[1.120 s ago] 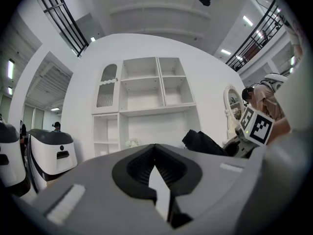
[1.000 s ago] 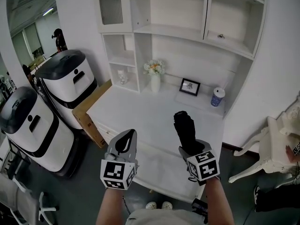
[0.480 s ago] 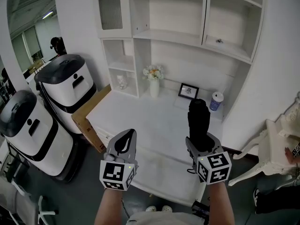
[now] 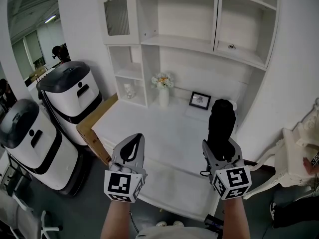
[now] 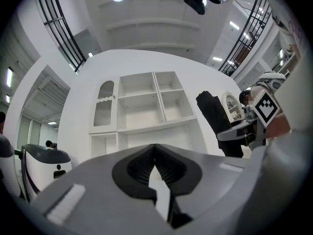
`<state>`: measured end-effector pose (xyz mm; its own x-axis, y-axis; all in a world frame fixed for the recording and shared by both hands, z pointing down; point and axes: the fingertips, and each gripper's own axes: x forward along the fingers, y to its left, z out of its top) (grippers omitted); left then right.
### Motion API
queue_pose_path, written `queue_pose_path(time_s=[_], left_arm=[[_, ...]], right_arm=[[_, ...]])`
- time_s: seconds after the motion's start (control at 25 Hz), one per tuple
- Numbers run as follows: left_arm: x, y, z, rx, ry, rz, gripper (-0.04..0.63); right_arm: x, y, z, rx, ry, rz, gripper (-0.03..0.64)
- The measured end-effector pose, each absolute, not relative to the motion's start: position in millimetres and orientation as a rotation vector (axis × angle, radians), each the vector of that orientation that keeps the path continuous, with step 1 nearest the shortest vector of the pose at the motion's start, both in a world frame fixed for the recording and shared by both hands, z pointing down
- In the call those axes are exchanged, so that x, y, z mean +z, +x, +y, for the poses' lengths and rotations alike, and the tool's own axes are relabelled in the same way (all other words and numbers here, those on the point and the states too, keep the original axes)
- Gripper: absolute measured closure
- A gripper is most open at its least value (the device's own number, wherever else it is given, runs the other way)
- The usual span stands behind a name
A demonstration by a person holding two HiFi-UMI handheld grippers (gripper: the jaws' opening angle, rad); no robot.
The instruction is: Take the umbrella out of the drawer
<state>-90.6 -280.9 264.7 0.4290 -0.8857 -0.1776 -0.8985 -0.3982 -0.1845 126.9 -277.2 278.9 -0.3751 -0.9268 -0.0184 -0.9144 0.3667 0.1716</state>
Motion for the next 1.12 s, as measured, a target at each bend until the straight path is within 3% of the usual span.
queue_pose_path(time_s=[1.12], left_arm=[[216,-109,-274,0.15,-2.248,1.547,0.588]], right_arm=[[237,125,-266,-0.471,1.823,-2.506,0.377]])
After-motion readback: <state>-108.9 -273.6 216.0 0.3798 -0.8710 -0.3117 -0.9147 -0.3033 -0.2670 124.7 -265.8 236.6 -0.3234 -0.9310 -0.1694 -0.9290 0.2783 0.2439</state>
